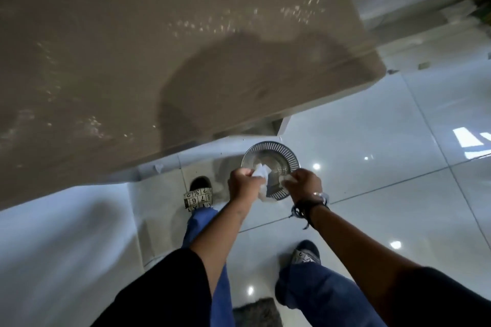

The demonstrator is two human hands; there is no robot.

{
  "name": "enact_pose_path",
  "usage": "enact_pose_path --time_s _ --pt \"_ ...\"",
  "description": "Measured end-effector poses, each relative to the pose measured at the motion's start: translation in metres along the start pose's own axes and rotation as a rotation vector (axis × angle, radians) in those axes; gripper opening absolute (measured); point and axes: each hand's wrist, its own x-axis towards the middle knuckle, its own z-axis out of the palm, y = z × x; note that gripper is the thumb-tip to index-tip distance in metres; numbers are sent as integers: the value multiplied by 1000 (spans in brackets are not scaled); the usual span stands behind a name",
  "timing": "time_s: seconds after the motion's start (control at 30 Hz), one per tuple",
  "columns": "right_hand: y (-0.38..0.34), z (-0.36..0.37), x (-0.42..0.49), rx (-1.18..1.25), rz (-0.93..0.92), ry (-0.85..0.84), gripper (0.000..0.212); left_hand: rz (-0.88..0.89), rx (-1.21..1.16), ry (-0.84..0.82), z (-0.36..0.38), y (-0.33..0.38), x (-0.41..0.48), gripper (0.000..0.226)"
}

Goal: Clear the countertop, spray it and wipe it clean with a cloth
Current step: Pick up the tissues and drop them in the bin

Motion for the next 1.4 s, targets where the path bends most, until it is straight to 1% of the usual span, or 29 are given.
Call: enact_pose_path --time_s 0.03,0.1,0.13,0.17,0.2,0.23,0.27,0.3,0.37,0.47,0.57,0.67,0.77,0.87,0.9,0.97,1.03,1.1,1.13,1.17,1.23,1.27,1.4 --pt "3 10 13 -19 11 -18 26 -24 -9 19 7 -2 14 14" --pt "7 25 33 -32 48 -21 25 -49 -18 41 17 -7 35 20" --pt "11 31 41 -28 71 -28 19 -47 -8 37 21 -10 42 22" --pt "13 35 44 -28 84 -37 10 -37 7 28 25 -13 47 19" --pt "15 37 47 -25 89 -37 15 -28 22 16 27 -15 50 13" --pt "16 39 48 -28 88 -38 26 -20 28 4 28 -19 51 9" --pt "16 39 48 -34 82 -38 30 -13 29 -14 28 -22 52 16" --pt "15 38 47 -46 79 -47 30 -7 35 -33 28 -25 51 23" --pt "10 32 40 -85 87 -69 26 -3 50 -78 22 -26 43 32" --pt "-5 17 15 -143 40 -69 20 27 38 -115 7 -16 17 33" --pt "-32 -8 -27 -150 -111 -34 19 91 13 -103 -17 9 -28 28" --pt "-72 -45 -84 -188 -275 -45 20 193 57 -50 -56 31 -92 23" --pt "-105 -80 -140 -219 -464 -24 17 365 40 3 -103 40 -155 17" --pt "-145 -107 -187 -221 -632 10 16 558 59 63 -161 60 -202 24" --pt "-167 -112 -202 -228 -705 18 16 619 54 110 -187 70 -209 28" --pt "-218 -114 -221 -259 -845 31 14 700 79 257 -235 97 -207 36" --pt "-278 -106 -228 -374 -977 20 12 731 103 407 -283 130 -187 38" --pt "-338 -88 -218 -460 -1098 93 13 712 115 545 -327 167 -154 36" --pt "-367 -77 -207 -457 -1087 131 17 689 127 596 -348 186 -135 39" --pt "-395 -64 -195 -461 -1018 131 26 668 143 630 -367 204 -115 44" --pt "-447 -37 -167 -532 -801 98 48 609 166 650 -401 239 -75 52" --pt "-470 -23 -151 -576 -721 105 55 582 178 650 -416 254 -55 54" --pt "-539 18 -96 -629 -513 189 69 588 281 647 -455 289 15 59"
